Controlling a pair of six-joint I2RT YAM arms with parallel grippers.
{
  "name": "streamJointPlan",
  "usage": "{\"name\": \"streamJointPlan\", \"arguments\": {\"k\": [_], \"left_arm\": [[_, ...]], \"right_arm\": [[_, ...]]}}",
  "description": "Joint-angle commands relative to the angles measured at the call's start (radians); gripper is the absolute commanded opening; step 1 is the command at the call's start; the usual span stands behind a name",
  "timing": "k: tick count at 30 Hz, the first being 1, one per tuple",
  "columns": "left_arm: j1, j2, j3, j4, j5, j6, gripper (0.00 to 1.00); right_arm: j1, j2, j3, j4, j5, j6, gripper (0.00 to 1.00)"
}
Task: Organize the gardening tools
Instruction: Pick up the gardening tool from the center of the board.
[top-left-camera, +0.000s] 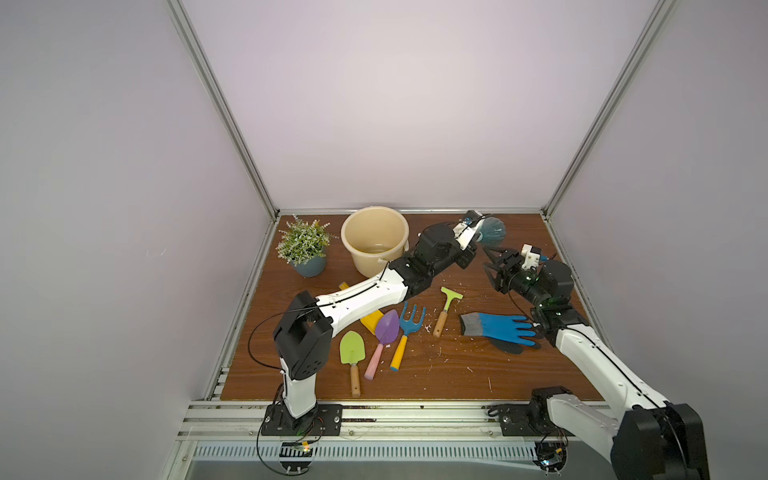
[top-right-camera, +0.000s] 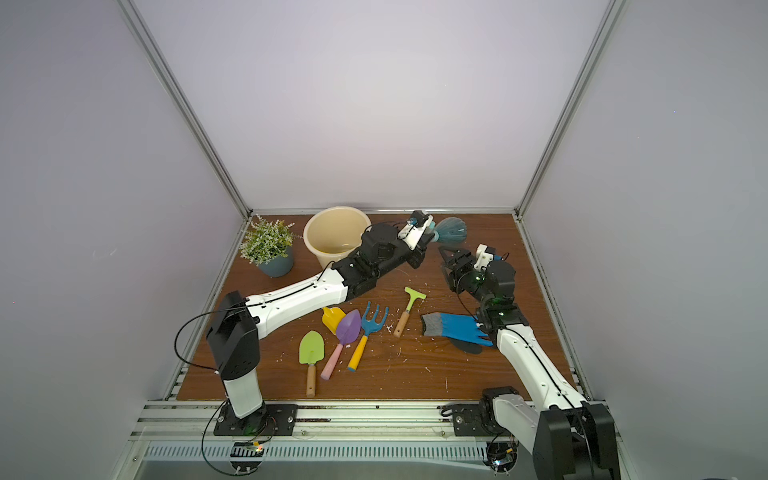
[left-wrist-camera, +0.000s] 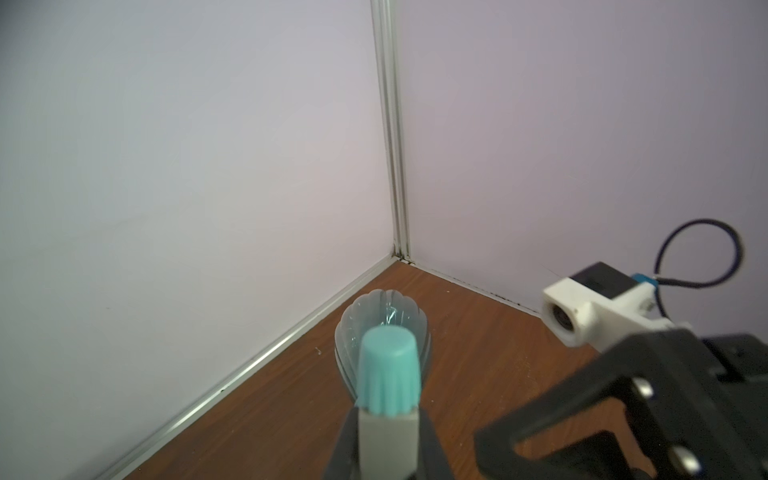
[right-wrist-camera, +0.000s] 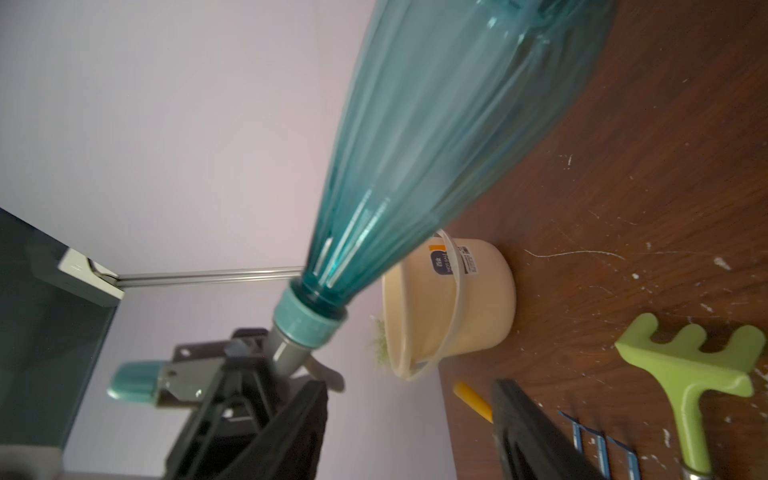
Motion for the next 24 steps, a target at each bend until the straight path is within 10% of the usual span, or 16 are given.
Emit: {"name": "streamJointPlan", "arguments": {"k": [1, 6, 12, 24], "left_arm": [[0.032, 0.008, 0.156, -0.287, -0.039, 0.044, 0.0], [0.064, 0.105, 0.389, -0.558, -0.009, 0.053, 0.0], [0.123, 0.246, 0.695, -0.838, 0.07, 0.01, 0.0], [0.162, 0.203, 0.664, -0.878, 0.227, -0.053, 0.0]], "right_arm": [[0.0, -0.017, 0.097, -0.257, -0.038, -0.364, 0.69], [0.056, -0.028, 0.23, -0.418, 0.172, -0.752, 0.71], [0.109, 0.004, 0.232, -0.328, 0.348, -0.912, 0.71], [0.335, 0.068, 0.07, 0.151, 0.531, -1.442, 0.74]]}}
